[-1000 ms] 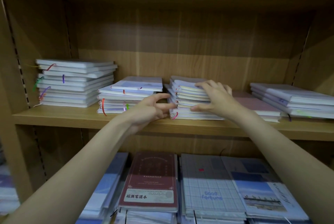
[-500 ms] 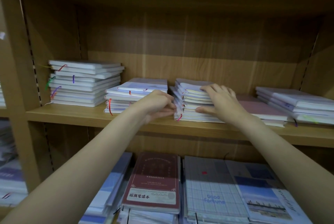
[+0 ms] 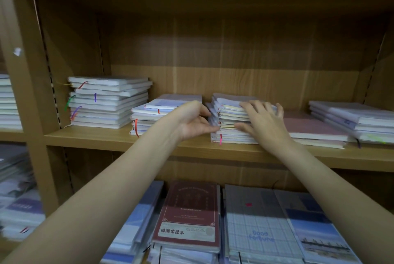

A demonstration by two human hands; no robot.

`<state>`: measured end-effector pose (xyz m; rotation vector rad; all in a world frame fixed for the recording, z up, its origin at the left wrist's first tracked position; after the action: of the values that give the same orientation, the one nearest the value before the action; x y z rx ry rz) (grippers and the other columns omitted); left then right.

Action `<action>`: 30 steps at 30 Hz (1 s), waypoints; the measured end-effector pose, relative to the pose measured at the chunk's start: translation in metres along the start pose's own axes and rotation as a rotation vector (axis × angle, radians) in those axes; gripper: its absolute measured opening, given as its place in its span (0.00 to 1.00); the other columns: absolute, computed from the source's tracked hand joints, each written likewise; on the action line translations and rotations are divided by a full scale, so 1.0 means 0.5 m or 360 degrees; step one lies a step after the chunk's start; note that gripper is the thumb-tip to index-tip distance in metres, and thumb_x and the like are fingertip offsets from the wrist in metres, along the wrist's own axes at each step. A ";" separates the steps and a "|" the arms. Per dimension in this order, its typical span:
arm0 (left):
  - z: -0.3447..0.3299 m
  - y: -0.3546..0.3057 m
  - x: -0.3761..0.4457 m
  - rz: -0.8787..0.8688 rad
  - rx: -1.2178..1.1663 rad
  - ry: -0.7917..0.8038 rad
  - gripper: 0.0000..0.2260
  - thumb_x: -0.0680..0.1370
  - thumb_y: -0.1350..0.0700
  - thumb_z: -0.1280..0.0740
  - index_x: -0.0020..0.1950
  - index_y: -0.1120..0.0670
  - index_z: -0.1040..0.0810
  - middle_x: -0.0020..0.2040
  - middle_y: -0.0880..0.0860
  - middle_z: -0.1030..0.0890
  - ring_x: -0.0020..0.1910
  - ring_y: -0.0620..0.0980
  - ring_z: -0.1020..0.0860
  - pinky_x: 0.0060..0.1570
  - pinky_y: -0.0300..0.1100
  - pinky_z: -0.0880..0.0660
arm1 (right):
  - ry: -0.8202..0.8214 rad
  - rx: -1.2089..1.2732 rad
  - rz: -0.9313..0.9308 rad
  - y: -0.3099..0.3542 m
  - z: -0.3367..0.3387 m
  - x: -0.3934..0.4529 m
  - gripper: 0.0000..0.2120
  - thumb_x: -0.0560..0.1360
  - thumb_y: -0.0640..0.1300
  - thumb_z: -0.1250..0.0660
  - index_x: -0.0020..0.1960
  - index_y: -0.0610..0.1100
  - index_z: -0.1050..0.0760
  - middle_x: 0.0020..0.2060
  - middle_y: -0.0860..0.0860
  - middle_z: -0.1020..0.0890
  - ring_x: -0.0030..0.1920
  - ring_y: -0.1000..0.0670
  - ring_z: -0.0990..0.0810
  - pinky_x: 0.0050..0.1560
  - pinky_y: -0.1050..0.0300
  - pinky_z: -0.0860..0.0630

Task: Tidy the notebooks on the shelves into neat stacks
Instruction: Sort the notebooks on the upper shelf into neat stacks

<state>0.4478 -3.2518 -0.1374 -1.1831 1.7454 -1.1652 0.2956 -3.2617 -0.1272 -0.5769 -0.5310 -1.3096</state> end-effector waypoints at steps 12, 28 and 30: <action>0.053 0.012 -0.021 -0.0035 0.0444 0.0000 0.13 0.81 0.62 0.44 0.62 0.65 0.28 0.58 0.63 0.23 0.57 0.57 0.23 0.54 0.45 0.25 | -0.0070 0.0218 -0.0104 -0.035 0.025 -0.015 0.28 0.74 0.57 0.35 0.69 0.48 0.35 0.67 0.49 0.33 0.68 0.45 0.39 0.69 0.42 0.48; 0.326 -0.076 -0.110 -0.1208 0.1057 -0.0952 0.11 0.76 0.70 0.44 0.48 0.58 0.25 0.42 0.54 0.18 0.44 0.47 0.20 0.47 0.33 0.26 | 0.0014 0.0476 0.0334 0.213 0.017 0.069 0.27 0.75 0.56 0.36 0.70 0.47 0.36 0.66 0.48 0.34 0.67 0.45 0.33 0.66 0.48 0.39; 0.372 -0.100 -0.129 -0.1303 0.1208 -0.1082 0.10 0.76 0.68 0.40 0.48 0.55 0.25 0.44 0.52 0.18 0.49 0.49 0.20 0.53 0.41 0.26 | 0.0083 0.0394 0.0278 0.241 0.004 0.093 0.28 0.74 0.60 0.38 0.70 0.49 0.36 0.67 0.48 0.34 0.66 0.44 0.33 0.65 0.49 0.40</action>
<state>0.6504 -3.2521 -0.1484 -1.5513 0.2179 -1.4311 0.4225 -3.2750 -0.1062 -0.3741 -0.5768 -1.0716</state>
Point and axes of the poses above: each hand's wrist, its own x-axis towards the middle knuckle, its own z-axis out of the back of the hand, y = z × x, the point moved 7 cm from there along x, towards the middle knuckle
